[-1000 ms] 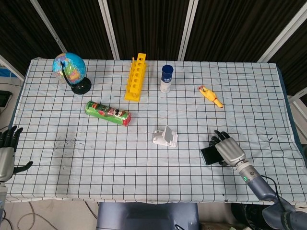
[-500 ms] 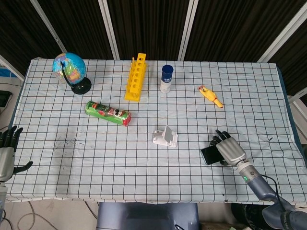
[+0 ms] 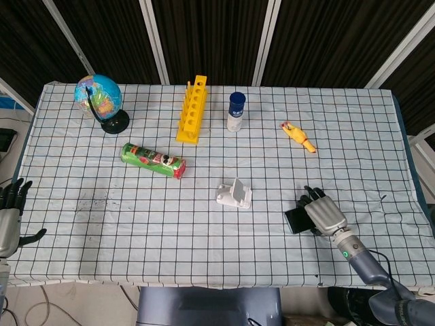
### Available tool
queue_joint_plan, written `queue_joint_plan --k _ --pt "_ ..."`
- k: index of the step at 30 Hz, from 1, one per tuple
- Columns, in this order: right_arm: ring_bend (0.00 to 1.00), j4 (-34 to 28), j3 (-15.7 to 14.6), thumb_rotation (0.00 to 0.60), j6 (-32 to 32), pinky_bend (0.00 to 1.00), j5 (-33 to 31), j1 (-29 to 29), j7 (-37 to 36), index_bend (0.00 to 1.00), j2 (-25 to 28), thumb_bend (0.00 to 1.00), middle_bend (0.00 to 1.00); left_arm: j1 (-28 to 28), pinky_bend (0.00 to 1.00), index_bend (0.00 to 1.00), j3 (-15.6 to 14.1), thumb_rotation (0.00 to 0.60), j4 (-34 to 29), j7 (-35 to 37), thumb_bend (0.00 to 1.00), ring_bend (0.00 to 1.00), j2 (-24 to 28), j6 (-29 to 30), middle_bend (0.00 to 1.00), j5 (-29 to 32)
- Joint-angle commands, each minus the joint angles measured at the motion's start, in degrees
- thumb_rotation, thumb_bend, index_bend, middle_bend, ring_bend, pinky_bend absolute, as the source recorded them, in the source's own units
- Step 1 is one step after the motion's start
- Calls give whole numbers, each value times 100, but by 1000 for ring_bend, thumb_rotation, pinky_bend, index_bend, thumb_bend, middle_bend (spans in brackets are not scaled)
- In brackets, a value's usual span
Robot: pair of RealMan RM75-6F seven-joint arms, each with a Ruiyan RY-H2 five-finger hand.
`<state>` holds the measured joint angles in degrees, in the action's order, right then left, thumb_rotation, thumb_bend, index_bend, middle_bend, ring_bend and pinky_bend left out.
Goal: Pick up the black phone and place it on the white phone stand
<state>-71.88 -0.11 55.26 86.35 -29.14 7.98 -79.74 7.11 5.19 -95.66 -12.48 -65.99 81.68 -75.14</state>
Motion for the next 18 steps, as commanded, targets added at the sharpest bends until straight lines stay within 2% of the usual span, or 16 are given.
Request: queue_joint_plan --k 1,5,12,18 --pt "153 13 -4 600 11 153 -8 3 -3 451 -20 202 422 1 0 0 1 600 -1 1 0 0 2 -3 0 4" --pt "255 51 -13 600 69 153 11 11 7 578 -49 230 551 1 0 0 1 600 -3 0 0 0 5 -5 0 8" --pt "483 48 -23 600 92 158 -15 20 29 703 -45 248 690 -3 0 0 1 600 -5 3 0 0 6 3 0 8" --pt "531 -27 -9 600 176 164 -19 40 -43 733 -2 256 722 -4 0 0 -1 600 -14 7 0 0 10 -1 0 12"
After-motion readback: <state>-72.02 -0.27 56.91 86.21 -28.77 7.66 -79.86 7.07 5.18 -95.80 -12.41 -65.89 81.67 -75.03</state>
